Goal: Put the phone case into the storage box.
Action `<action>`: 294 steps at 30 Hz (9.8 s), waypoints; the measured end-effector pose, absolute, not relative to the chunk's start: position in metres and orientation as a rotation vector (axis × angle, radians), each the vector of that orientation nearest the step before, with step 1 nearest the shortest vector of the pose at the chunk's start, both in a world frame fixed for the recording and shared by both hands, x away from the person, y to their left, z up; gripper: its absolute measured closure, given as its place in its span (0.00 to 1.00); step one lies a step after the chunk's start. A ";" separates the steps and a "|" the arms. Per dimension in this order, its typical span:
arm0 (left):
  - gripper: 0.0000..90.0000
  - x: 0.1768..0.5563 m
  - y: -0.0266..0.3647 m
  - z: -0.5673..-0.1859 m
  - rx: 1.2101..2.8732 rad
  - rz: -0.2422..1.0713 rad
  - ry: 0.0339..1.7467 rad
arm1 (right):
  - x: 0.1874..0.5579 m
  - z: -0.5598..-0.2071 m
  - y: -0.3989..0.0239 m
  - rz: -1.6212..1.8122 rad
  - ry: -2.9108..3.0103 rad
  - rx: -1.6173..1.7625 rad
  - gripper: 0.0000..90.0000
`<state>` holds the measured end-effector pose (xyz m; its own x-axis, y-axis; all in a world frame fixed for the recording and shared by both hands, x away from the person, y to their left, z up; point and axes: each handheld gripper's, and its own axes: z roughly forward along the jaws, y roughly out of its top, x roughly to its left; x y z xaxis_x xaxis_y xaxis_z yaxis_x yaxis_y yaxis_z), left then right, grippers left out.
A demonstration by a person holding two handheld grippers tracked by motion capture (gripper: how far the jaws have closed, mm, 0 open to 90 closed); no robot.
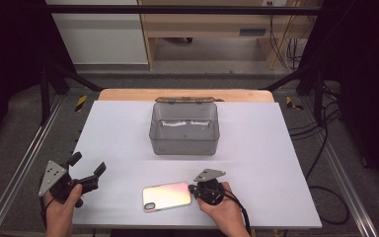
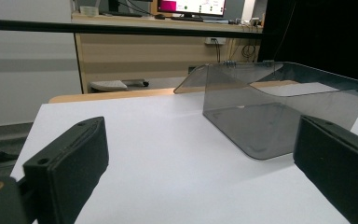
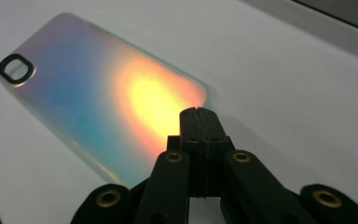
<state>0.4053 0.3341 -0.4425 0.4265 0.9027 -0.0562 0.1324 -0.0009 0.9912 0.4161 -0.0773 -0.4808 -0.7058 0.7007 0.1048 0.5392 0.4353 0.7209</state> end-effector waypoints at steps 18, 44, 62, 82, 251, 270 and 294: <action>0.04 0.405 0.335 -0.442 1.455 0.789 0.979 | 0.420 -0.462 -0.044 1.289 2.632 0.542 0.12; 0.04 0.405 0.338 -0.444 1.436 0.770 1.005 | 0.437 -0.482 -0.027 1.076 2.845 0.313 0.12; 0.04 0.403 0.336 -0.441 1.430 0.771 1.010 | 0.427 -0.476 -0.049 1.170 2.690 0.615 0.19; 0.04 0.398 0.246 -0.393 1.421 0.571 0.912 | 0.417 -0.428 -0.067 1.500 2.151 0.904 0.19; 0.90 0.591 0.136 -0.388 1.719 0.220 1.486 | 0.387 -0.445 -0.235 1.181 1.772 1.027 0.04; 0.84 0.607 0.143 -0.403 1.798 0.275 1.503 | 0.390 -0.449 -0.231 1.149 1.818 1.032 0.04; 0.83 0.607 0.135 -0.409 1.865 0.323 1.511 | 0.391 -0.450 -0.231 1.142 1.835 1.037 0.04</action>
